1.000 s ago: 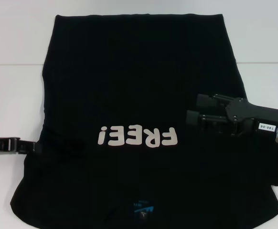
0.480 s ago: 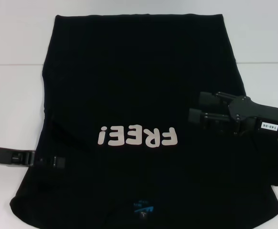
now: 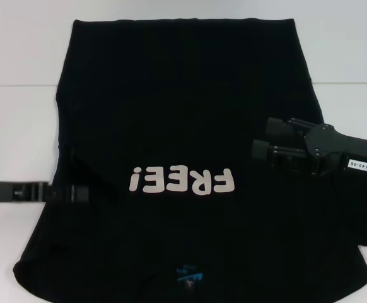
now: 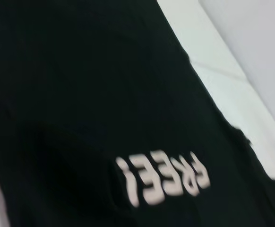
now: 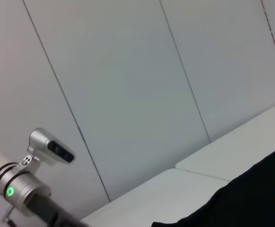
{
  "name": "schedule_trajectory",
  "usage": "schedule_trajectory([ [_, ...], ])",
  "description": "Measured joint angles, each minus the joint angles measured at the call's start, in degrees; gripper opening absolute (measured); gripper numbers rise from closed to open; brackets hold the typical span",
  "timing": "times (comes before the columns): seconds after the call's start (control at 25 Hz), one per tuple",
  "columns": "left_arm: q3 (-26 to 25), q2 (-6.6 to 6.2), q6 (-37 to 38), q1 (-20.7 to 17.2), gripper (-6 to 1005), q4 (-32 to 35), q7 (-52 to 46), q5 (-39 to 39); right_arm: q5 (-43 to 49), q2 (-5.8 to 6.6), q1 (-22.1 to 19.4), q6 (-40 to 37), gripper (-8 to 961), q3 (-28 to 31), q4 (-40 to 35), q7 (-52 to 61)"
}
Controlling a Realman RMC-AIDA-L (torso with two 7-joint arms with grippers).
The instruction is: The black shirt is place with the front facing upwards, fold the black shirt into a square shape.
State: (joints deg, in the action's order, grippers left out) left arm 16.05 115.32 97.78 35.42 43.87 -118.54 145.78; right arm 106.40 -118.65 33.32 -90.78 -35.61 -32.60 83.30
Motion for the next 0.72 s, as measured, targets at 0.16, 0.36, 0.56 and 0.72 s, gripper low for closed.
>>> schedule_trajectory([
  [0.16,0.51,0.77,-7.1,0.11,479,-0.96,0.81,-1.63,-0.09,-0.05,-0.05,-0.3,914,0.02,0.0,0.0],
  [0.36,3.86,2.89,-15.95,0.89,480,-1.44,2.34,-1.76,-0.48,0.0,-0.17,-0.53,914,0.02,0.66,0.0],
  [0.56,5.82,3.07,-23.99,2.21,481,-5.78,5.25,-2.86,-0.5,0.0,-0.3,-0.58,915,0.0,0.75,0.01],
  [0.72,5.73,2.85,-25.67,2.73,482,-7.42,7.73,-6.2,-0.52,-0.09,-0.74,-0.65,915,-0.06,0.79,-0.01],
])
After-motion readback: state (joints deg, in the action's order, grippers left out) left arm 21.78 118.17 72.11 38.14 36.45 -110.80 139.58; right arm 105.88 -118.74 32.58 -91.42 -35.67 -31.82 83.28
